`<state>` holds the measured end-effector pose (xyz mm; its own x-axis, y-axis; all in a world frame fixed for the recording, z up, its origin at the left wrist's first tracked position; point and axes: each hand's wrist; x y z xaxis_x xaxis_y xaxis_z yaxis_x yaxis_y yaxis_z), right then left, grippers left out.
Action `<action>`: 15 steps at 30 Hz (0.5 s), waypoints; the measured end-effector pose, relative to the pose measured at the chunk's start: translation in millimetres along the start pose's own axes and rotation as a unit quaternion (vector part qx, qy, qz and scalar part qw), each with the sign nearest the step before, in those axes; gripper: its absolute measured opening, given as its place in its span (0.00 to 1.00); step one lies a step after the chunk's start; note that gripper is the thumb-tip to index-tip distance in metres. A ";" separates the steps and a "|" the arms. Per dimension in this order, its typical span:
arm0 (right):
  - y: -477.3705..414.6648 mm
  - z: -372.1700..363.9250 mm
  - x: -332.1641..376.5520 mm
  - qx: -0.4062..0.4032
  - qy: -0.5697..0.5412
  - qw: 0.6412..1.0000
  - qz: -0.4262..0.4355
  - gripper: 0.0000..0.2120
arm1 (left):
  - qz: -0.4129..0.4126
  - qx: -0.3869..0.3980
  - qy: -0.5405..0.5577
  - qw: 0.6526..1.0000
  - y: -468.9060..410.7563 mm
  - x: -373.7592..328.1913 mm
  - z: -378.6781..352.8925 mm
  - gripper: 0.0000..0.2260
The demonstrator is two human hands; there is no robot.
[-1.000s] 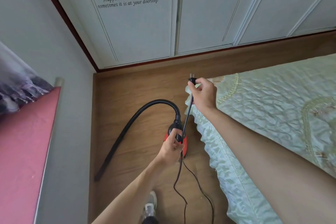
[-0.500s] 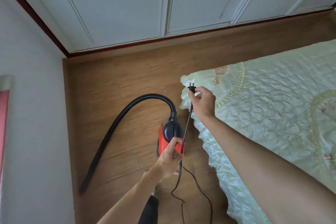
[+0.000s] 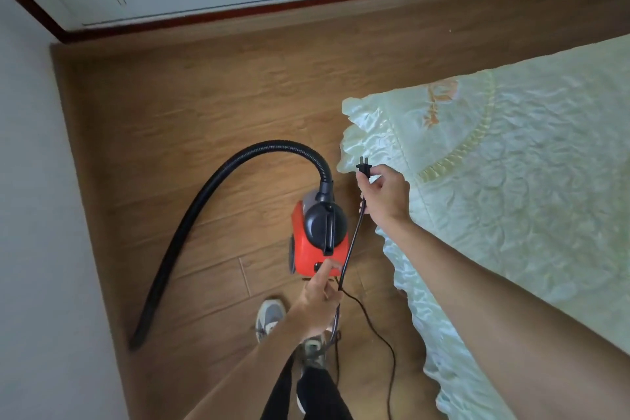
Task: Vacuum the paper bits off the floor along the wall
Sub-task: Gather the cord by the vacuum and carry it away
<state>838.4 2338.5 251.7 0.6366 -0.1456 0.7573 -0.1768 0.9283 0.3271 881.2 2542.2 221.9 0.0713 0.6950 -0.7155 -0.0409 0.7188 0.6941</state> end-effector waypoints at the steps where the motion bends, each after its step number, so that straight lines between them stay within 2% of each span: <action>1: -2.6 -4.9 -4.1 0.004 0.009 1.000 0.000 0.07 | -0.004 -0.004 0.002 1.000 -2.9 3.4 -0.2 0.17; 6: -15.9 -28.8 -32.5 0.023 0.023 0.999 -0.010 0.04 | 0.015 -0.019 0.003 1.000 -21.6 24.9 -5.9 0.15; 11: -32.8 -49.1 -70.2 0.034 0.043 0.998 -0.011 0.09 | 0.042 -0.026 0.022 0.999 -44.6 44.6 -19.5 0.15; 15: -52.1 -66.8 -107.8 0.055 0.044 0.997 -0.012 0.03 | 0.057 -0.031 0.042 0.997 -70.4 64.0 -35.9 0.15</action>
<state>829.2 2328.6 115.3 0.7038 -0.1316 0.6981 -0.2398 0.8810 0.4079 852.9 2536.8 124.4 -0.0212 0.7699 -0.6379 -0.1063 0.6327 0.7671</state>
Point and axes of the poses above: each hand's wrist, its own y-axis away from the middle knuckle, its own z-axis out of the back of the hand, x = y × z, and after that the axes turned 5 degrees about -y, right-handed
